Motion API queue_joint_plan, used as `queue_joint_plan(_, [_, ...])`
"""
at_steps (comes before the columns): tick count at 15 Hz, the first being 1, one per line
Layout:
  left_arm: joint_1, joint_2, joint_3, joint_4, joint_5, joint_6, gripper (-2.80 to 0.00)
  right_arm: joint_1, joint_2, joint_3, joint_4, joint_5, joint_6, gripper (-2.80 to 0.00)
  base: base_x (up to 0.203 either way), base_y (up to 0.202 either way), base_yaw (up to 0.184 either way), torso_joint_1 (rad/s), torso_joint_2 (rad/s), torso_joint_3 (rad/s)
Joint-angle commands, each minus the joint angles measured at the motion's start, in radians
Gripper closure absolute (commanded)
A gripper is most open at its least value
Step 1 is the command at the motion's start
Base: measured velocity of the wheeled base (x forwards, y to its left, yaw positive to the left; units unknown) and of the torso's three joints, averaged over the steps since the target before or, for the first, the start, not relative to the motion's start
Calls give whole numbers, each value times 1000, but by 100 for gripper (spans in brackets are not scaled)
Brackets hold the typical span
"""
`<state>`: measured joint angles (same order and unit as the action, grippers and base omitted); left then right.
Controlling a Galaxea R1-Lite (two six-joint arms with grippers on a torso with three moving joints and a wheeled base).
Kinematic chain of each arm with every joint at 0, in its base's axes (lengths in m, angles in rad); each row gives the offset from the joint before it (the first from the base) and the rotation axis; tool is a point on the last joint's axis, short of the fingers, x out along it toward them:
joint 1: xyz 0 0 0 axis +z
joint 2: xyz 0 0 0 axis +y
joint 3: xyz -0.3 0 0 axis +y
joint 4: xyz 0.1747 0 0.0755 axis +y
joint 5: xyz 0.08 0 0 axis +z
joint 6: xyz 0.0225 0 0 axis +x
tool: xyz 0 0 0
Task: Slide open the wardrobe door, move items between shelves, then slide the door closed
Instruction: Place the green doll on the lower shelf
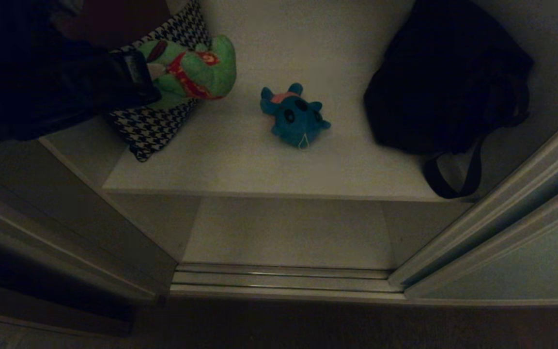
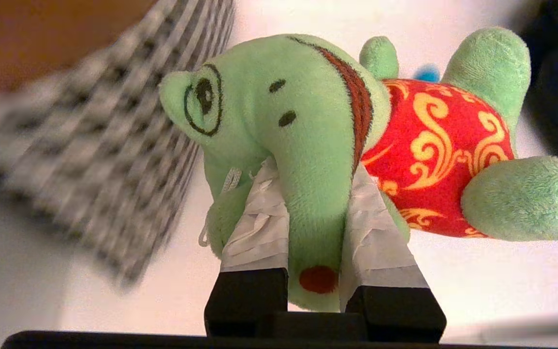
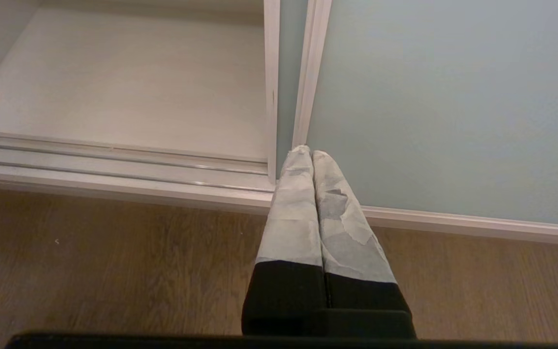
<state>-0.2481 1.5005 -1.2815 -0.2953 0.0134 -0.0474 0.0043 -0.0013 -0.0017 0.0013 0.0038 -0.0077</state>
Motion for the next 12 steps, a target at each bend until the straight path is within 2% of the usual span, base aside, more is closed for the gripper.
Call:
queue_joint_plan(1, [4,-166,103,22,1,-1,0,0,0,0,0,-1,-2,0,0,0,0,0,0,0])
queue_joint_plan(4, [29,-388,294,95,3,2,0,0,0,0,0,0,0,0,0,0,0,0,0,0])
queue_joint_plan(8, [103,-739,509,293,-29,3,0,0,0,0,0,1,-2,0,0,0,0,0,0,0])
queue_joint_plan(12, [155,-1140,819,383,-54,19,0,0,0,0,0,1,-1,0,0,0,0,0,0,0])
